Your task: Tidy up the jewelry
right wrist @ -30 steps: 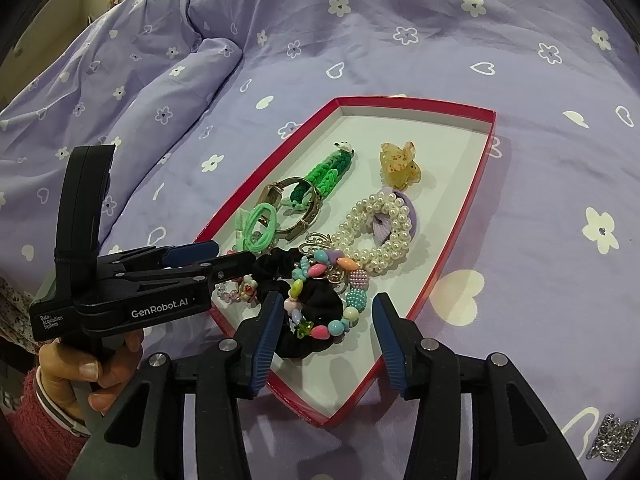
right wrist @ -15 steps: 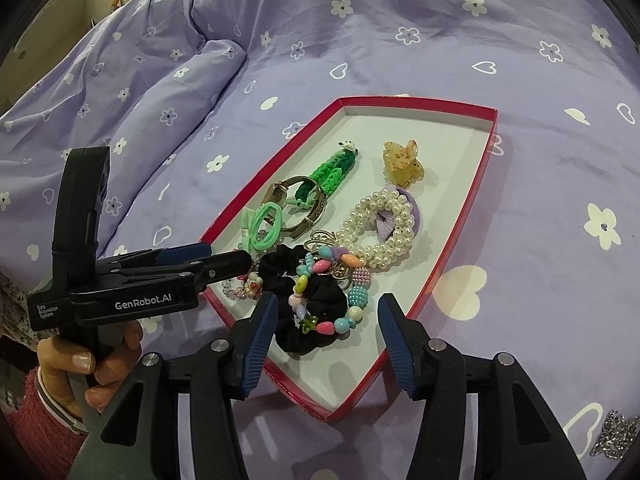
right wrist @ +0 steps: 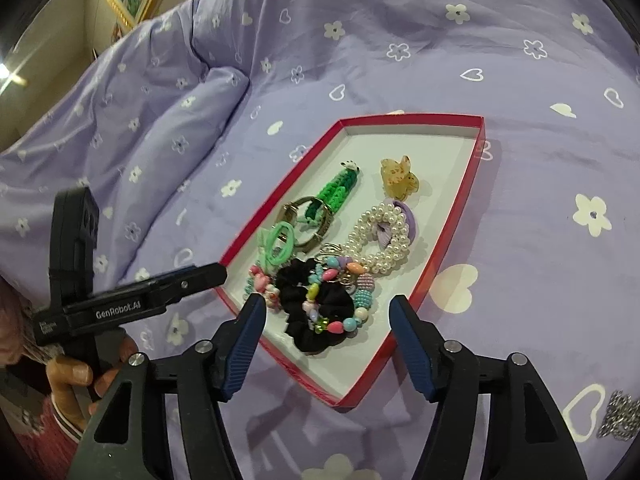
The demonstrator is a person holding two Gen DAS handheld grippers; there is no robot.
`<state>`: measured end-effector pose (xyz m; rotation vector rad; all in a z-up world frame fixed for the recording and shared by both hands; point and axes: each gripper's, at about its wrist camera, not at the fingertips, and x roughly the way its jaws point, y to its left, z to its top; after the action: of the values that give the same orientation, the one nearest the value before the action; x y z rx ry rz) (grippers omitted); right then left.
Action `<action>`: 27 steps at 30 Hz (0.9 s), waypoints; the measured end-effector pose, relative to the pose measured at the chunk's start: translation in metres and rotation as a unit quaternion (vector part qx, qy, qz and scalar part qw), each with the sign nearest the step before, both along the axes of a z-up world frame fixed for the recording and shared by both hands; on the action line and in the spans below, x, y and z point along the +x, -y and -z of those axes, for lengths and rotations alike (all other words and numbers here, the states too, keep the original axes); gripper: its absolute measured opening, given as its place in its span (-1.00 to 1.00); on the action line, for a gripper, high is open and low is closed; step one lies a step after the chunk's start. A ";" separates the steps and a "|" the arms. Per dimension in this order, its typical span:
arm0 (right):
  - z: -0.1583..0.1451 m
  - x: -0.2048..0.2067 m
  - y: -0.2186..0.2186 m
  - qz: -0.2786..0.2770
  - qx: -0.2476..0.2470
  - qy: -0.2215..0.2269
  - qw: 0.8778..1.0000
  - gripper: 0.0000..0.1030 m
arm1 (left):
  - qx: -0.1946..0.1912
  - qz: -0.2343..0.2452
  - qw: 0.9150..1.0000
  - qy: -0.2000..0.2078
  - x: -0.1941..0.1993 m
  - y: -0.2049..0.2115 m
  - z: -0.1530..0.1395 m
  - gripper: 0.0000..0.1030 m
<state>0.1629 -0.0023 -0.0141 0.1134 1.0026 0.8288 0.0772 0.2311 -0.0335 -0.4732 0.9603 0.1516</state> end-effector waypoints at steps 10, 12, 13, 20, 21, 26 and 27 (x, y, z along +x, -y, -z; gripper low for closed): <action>0.010 -0.013 0.031 0.024 0.113 -0.060 0.992 0.64 | -0.018 -0.030 0.999 0.008 -0.050 0.011 -0.001 0.79; 0.013 -0.020 0.038 0.029 0.133 -0.070 0.988 0.69 | -0.017 -0.032 0.999 0.005 -0.059 0.017 0.001 0.80; 0.013 -0.023 0.041 0.030 0.142 -0.071 0.987 0.69 | -0.016 -0.033 0.999 0.003 -0.064 0.020 0.002 0.80; 0.005 -0.047 0.056 0.048 0.158 -0.030 0.986 0.72 | 0.034 -0.040 0.998 0.019 -0.087 0.033 -0.003 0.80; 0.002 -0.051 0.057 0.050 0.151 -0.018 0.987 0.72 | 0.046 -0.040 0.998 0.026 -0.090 0.035 -0.006 0.80; -0.020 -0.065 0.051 0.041 0.092 0.041 0.994 0.72 | 0.114 -0.025 0.992 0.057 -0.097 0.047 -0.037 0.80; -0.029 -0.067 0.048 0.036 0.072 0.056 0.995 0.72 | 0.120 -0.022 0.991 0.062 -0.098 0.048 -0.044 0.83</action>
<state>0.0954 -0.0501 0.0144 0.2229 0.8282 0.8310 -0.0206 0.1829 0.0101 -0.2784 0.7973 0.2712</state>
